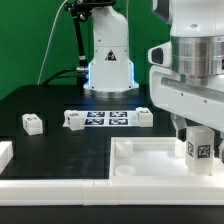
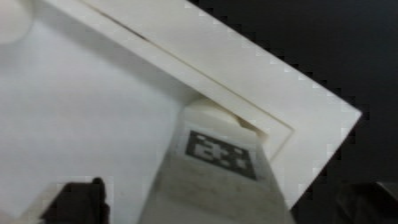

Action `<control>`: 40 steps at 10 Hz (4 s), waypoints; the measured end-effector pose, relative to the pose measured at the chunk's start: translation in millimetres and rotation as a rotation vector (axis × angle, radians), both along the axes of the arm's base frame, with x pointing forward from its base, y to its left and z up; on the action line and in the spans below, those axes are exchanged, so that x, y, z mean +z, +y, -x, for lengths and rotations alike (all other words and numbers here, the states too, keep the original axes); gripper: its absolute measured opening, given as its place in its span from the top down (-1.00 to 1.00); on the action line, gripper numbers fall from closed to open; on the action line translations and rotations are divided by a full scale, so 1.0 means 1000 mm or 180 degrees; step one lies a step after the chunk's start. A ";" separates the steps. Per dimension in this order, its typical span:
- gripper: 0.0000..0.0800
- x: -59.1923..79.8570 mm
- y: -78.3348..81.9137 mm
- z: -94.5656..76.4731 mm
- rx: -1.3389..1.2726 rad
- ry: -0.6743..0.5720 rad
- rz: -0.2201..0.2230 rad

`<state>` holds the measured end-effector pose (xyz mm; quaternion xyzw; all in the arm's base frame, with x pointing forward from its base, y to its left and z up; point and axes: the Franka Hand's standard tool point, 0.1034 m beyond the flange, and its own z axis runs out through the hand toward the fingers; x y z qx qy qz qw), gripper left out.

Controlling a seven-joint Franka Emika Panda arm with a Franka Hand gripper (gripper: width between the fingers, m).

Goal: Assemble one leg

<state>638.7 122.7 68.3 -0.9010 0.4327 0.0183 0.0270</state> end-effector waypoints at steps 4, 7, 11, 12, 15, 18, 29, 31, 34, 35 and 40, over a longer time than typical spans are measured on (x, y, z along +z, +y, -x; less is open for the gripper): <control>-0.62 -0.001 0.006 0.000 0.1324 -0.0107 0.0043; -0.62 0.001 0.004 -0.002 0.2155 -0.0145 0.0107; -0.39 0.001 -0.003 -0.002 0.3230 -0.0192 0.0144; -0.39 0.001 -0.003 -0.002 0.3160 -0.0189 0.0144; 0.27 0.001 -0.004 -0.002 0.3048 -0.0164 0.0136; 0.27 0.000 -0.005 -0.001 0.2046 -0.0068 0.0100; 0.08 -0.002 -0.006 0.000 -0.1369 0.0099 0.0048; -0.29 -0.002 -0.006 0.000 -0.1256 0.0092 0.0047; -0.61 -0.003 0.000 0.002 -0.0626 0.0047 0.0059; -0.62 -0.004 0.002 0.003 -0.0200 0.0036 0.0065; -0.62 -0.003 -0.001 0.004 0.1434 0.0005 0.0146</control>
Offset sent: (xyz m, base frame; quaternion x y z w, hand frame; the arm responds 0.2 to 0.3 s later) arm -0.0032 0.0076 0.0005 -0.0130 0.0124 -0.2836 0.9588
